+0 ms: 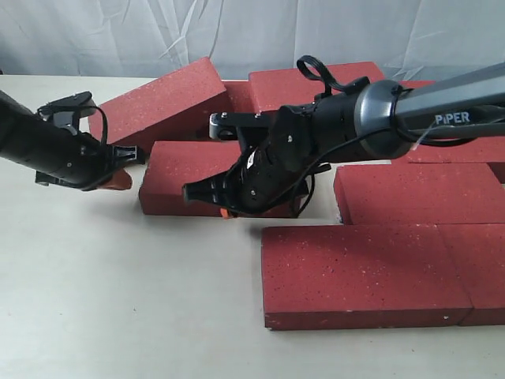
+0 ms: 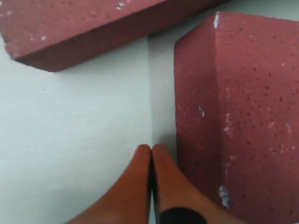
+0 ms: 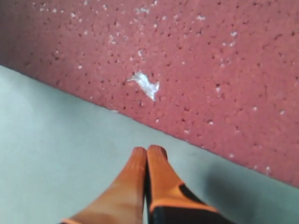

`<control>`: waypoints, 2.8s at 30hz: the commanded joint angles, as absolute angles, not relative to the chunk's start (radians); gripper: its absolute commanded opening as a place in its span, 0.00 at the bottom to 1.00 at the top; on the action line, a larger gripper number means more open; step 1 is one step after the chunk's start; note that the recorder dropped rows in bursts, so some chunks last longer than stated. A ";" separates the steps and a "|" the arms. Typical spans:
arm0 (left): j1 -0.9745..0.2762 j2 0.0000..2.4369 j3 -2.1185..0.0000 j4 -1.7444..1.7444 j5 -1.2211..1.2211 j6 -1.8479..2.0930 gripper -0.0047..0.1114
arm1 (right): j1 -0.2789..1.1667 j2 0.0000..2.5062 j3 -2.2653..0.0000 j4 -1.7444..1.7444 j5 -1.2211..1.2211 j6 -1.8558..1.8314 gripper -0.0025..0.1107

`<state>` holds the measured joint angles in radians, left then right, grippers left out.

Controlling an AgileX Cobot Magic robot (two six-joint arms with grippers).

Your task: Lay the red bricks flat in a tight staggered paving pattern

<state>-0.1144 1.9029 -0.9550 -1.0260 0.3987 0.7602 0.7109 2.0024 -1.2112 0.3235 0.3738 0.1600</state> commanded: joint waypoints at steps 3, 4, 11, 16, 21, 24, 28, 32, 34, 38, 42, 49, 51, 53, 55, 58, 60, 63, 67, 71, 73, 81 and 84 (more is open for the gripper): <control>-0.197 1.924 -0.959 -1.062 0.320 0.788 0.04 | 0.710 2.017 -1.209 0.300 0.328 0.230 0.02; -0.203 1.924 -0.959 -1.062 0.312 0.787 0.04 | 0.710 2.017 -1.209 0.290 0.323 0.248 0.02; -0.222 1.924 -0.959 -1.062 0.293 0.788 0.04 | 0.710 2.017 -1.209 0.169 0.252 0.427 0.02; -0.222 1.933 -0.976 -1.062 0.311 0.804 0.04 | 0.710 2.017 -1.209 0.162 0.236 0.431 0.02; -0.222 1.934 -0.995 -1.088 0.313 0.846 0.04 | 0.708 2.017 -1.209 0.162 0.213 0.431 0.02; -0.222 1.934 -0.998 -1.090 0.311 0.848 0.04 | 0.698 2.017 -1.209 0.148 0.213 0.449 0.02; -0.222 1.934 -0.998 -1.106 0.311 0.848 0.04 | 0.680 2.017 -1.209 0.135 0.219 0.450 0.02; -0.222 1.930 -0.998 -1.109 0.311 0.848 0.04 | 0.678 1.998 -1.209 0.130 0.261 0.450 0.02; -0.216 1.923 -0.998 -1.088 0.313 0.848 0.04 | 0.678 1.969 -1.209 0.101 0.291 0.450 0.02; -0.185 1.902 -0.998 -1.043 0.348 0.795 0.04 | 0.678 1.899 -1.209 0.030 0.359 0.450 0.02; -0.160 1.866 -0.998 -0.900 0.357 0.653 0.04 | 0.676 1.838 -1.209 -0.091 0.471 0.450 0.02; -0.171 1.795 -1.000 -0.599 0.384 0.386 0.04 | 0.676 1.834 -1.209 -0.210 0.612 0.450 0.02; -0.180 1.792 -1.016 -0.505 0.402 0.296 0.04 | 0.676 1.847 -1.209 -0.199 0.617 0.450 0.02; -0.191 1.794 -1.028 -0.473 0.409 0.273 0.04 | 0.676 1.865 -1.209 -0.190 0.606 0.450 0.02; -0.202 1.808 -1.030 -0.486 0.409 0.273 0.04 | 0.676 1.892 -1.209 -0.171 0.582 0.450 0.02; -0.233 1.852 -1.030 -0.486 0.386 0.273 0.04 | 0.676 1.927 -1.209 -0.140 0.530 0.450 0.02; -0.251 1.884 -1.030 -0.493 0.358 0.275 0.04 | 0.676 1.942 -1.209 -0.102 0.481 0.450 0.02; -0.271 1.931 -1.052 -0.502 0.337 0.275 0.04 | 0.676 1.957 -1.209 -0.060 0.436 0.450 0.02; -0.283 1.976 -1.106 -0.529 0.320 0.275 0.04 | 0.676 1.979 -1.209 -0.046 0.415 0.450 0.02; -0.313 2.023 -1.174 -0.548 0.285 0.275 0.04 | 0.676 2.013 -1.209 -0.054 0.354 0.450 0.02; -0.319 2.042 -1.204 -0.560 0.283 0.281 0.04 | 0.675 2.028 -1.209 -0.064 0.327 0.450 0.02; -0.337 2.088 -1.248 -0.527 0.245 0.295 0.04 | 0.675 2.036 -1.209 -0.168 0.278 0.450 0.02; -0.340 2.088 -1.248 -0.526 0.204 0.295 0.04 | 0.675 2.050 -1.209 -0.187 0.242 0.450 0.02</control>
